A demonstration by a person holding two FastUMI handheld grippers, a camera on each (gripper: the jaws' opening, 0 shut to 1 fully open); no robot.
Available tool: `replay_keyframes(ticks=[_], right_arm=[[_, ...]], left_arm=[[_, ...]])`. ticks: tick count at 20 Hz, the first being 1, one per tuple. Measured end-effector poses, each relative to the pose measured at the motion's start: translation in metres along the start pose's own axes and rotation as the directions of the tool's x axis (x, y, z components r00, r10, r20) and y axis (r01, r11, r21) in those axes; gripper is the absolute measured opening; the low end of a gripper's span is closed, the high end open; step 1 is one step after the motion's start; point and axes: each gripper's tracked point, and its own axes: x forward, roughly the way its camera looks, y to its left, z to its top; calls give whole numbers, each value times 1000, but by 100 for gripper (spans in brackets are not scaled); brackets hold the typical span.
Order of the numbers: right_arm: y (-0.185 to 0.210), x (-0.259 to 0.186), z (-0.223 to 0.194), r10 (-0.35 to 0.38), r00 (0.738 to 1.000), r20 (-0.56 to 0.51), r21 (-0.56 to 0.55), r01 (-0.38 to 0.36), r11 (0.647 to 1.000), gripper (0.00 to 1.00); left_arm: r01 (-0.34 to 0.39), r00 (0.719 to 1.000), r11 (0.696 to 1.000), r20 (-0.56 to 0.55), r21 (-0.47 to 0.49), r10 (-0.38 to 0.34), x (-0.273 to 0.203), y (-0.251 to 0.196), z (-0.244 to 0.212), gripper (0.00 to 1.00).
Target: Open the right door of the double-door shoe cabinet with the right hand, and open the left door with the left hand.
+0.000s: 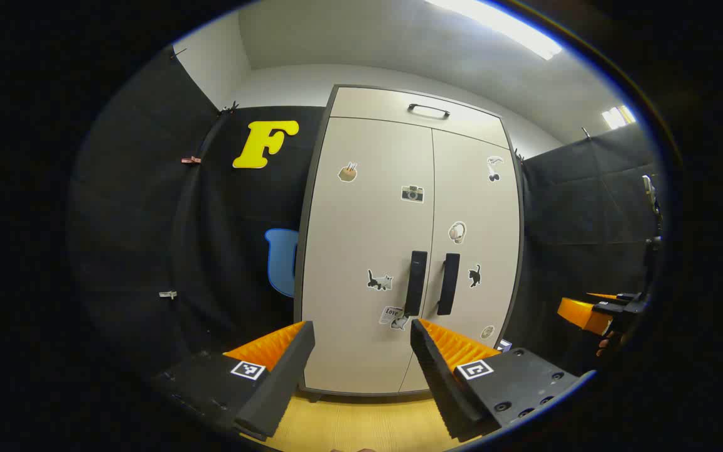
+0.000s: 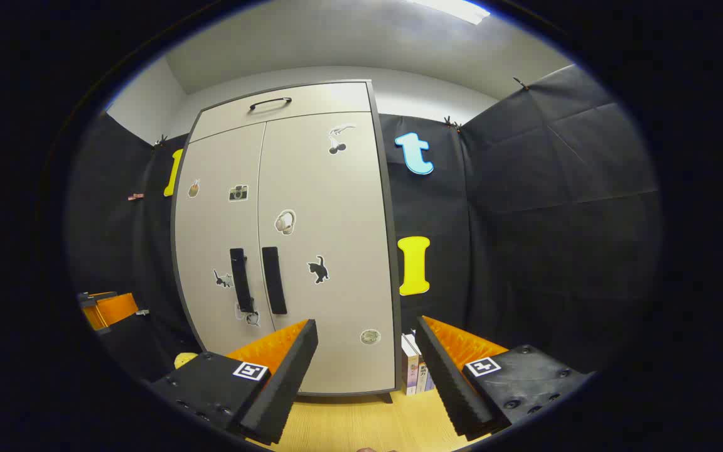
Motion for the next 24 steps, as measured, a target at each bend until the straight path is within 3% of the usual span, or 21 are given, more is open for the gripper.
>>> replay_keyframes(ticks=[9,16,24], right_arm=[[24,9,-4,45,999,-21,-5,-46,999,98],[25,15,-3,37,998,-45,16,-37,999,98],[47,30,-2,84,994,-70,-3,-85,996,98]], left_arm=[[-50,999,998,-8,33,50,-1,21,-10,95],[-39,999,999,-9,31,40,-3,19,-12,95],[-38,999,998,-32,51,40,-9,18,-19,95]])
